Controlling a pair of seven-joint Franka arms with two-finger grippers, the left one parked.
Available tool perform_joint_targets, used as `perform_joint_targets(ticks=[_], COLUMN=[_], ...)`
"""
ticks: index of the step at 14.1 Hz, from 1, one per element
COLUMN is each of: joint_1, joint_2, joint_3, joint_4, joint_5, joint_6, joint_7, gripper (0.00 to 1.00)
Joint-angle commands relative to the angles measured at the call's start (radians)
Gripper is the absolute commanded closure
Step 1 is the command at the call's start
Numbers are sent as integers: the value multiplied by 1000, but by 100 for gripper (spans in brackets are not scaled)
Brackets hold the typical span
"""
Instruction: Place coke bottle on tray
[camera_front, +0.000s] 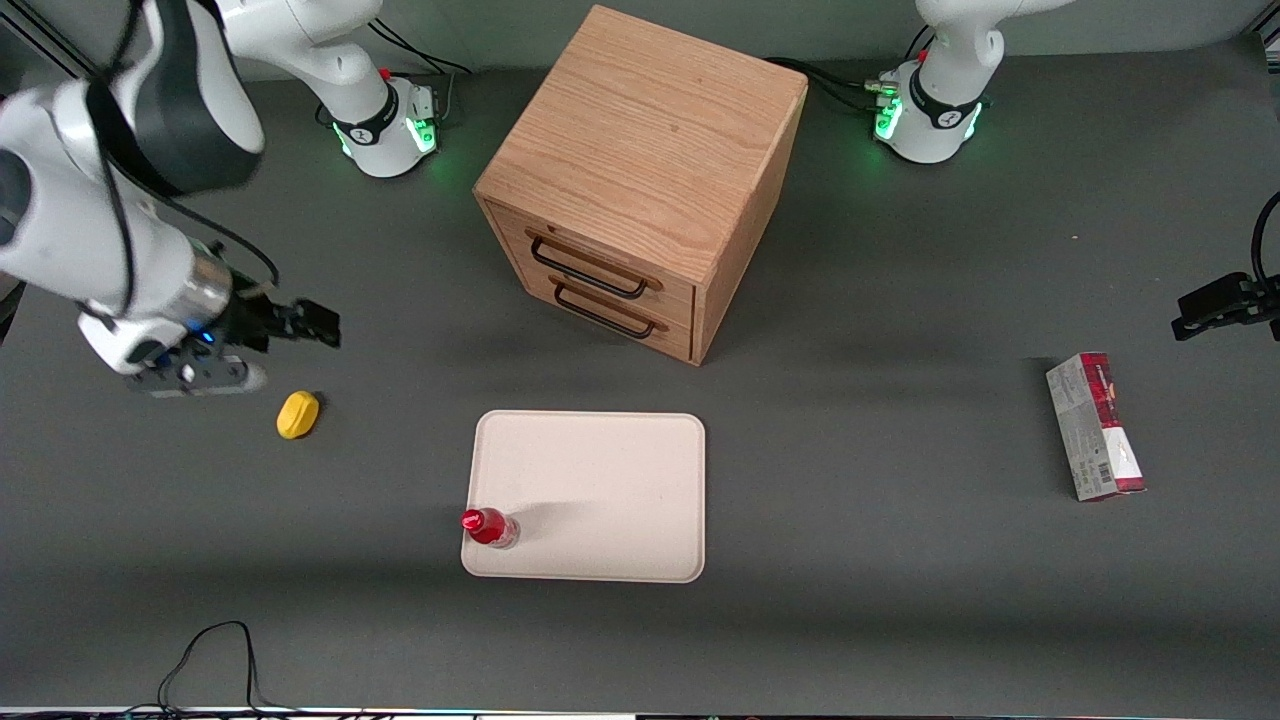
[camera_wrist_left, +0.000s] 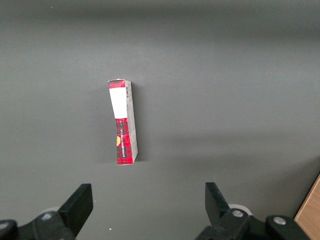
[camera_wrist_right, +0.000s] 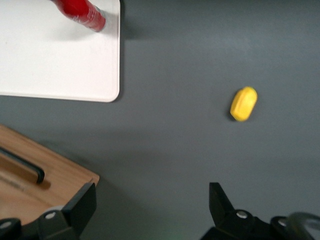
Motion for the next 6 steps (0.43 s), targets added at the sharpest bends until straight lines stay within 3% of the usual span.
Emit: perform_joint_targets(ticks=[1,2,6], joint_1=[-15,-11,-11], joint_2=[-18,-20,-14], joint_3=[18,27,29], joint_4=[16,23,89], joint_5=[-47,-88,-98], joint_6=[-39,-41,-100], joint_7=[-12,-12,-15], gripper=[0,0,0])
